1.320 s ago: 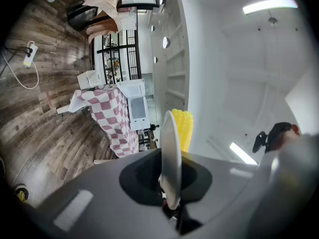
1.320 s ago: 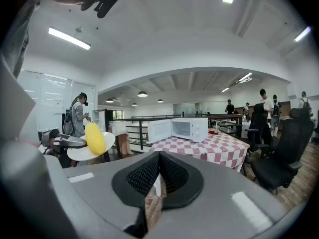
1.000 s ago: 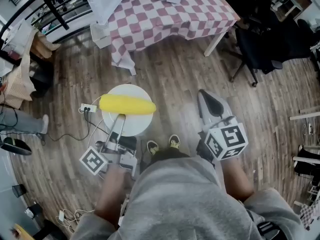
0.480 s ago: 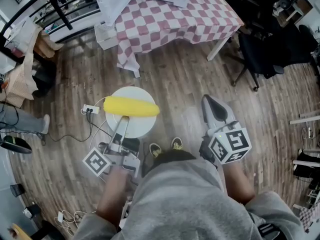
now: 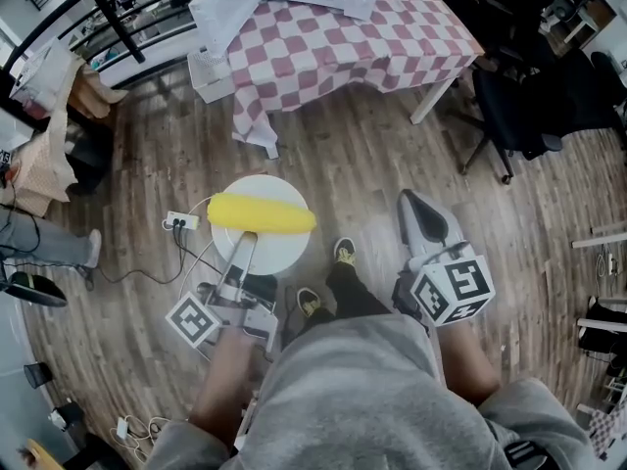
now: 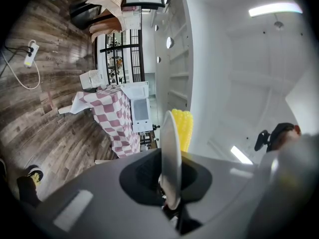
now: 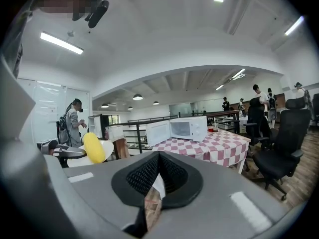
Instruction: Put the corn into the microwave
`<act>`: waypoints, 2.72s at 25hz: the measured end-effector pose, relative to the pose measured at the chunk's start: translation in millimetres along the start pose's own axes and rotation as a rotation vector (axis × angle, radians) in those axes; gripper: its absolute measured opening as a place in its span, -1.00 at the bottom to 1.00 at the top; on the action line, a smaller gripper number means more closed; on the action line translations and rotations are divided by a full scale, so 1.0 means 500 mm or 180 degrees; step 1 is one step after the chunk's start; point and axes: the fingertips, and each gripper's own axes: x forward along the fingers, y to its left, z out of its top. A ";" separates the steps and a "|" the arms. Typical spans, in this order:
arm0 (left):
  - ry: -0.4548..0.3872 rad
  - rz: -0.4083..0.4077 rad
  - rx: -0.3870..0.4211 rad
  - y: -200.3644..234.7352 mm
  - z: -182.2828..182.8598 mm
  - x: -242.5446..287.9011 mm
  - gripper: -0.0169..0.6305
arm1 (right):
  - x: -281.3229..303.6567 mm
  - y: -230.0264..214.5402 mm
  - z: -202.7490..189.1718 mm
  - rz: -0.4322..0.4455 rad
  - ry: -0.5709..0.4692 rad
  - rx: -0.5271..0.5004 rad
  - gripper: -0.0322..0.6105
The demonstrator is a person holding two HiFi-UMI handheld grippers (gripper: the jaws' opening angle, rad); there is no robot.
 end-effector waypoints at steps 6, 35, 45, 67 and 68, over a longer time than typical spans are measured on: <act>-0.0031 -0.0016 0.0073 0.012 0.020 0.086 -0.91 | 0.075 -0.058 0.022 0.0060 -0.0073 0.0008 -0.91; -0.0196 0.0060 0.0160 0.049 0.045 0.459 -0.90 | 0.337 -0.335 0.105 0.0291 -0.0155 -0.0044 -0.91; -0.0193 0.0057 0.0231 0.040 0.033 0.490 -0.91 | 0.346 -0.366 0.108 0.0291 -0.0170 -0.0001 -0.91; -0.0046 0.0020 0.0211 0.100 0.139 0.663 -0.91 | 0.530 -0.430 0.149 0.0214 -0.0103 -0.0069 -0.91; -0.0032 0.0012 0.0226 0.104 0.149 0.677 -0.90 | 0.544 -0.436 0.153 0.0202 -0.0098 -0.0065 -0.91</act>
